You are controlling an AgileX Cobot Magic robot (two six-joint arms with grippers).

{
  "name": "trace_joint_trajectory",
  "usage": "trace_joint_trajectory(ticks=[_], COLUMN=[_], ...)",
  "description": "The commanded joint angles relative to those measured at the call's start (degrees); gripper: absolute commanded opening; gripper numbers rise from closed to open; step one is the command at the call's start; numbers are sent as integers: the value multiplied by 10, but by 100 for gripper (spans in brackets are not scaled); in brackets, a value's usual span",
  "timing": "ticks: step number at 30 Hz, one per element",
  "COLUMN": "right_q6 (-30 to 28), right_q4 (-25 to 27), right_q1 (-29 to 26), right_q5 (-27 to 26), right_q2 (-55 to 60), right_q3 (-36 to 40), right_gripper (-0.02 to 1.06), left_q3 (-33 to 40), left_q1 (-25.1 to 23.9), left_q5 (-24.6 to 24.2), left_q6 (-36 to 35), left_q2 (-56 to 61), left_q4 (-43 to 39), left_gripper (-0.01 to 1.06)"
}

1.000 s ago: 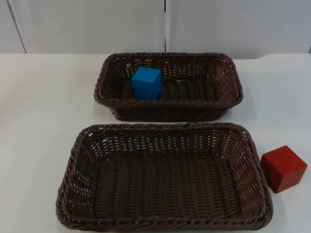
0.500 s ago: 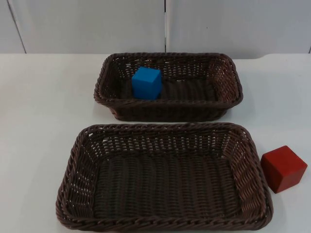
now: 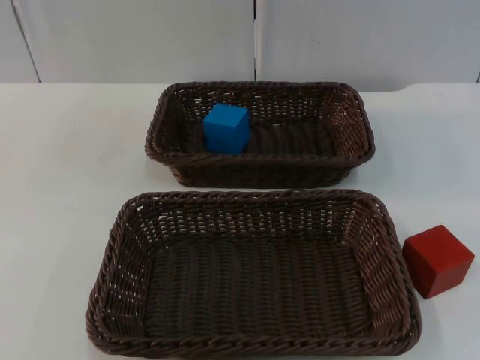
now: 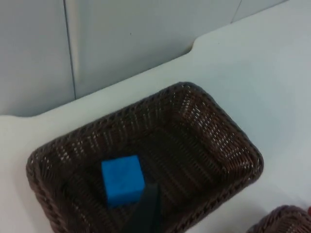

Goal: Pick up one cube with the left hand and place it into the upper basket. Pick up one cube with the right hand and place it into the lower basket.

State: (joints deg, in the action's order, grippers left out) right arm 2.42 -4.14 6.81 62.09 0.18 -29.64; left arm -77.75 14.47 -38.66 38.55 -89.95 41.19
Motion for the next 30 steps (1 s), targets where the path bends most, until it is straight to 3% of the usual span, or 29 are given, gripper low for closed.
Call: trace_joint_trajectory(ticks=[1, 14, 30], right_q6=[-5, -5, -5], right_q4=[2, 2, 2], right_q1=[-3, -3, -3], right_q5=[-3, -3, -3], right_q2=[-2, -2, -2], right_q3=[1, 1, 1], right_gripper=[105, 105, 105], left_q3=[31, 196, 345], left_q1=[2, 2, 2], left_q5=[13, 45, 29], left_q6=[1, 1, 1], left_q2=[31, 199, 396], left_q4=[-3, -16, -35], left_gripper=[89, 89, 89])
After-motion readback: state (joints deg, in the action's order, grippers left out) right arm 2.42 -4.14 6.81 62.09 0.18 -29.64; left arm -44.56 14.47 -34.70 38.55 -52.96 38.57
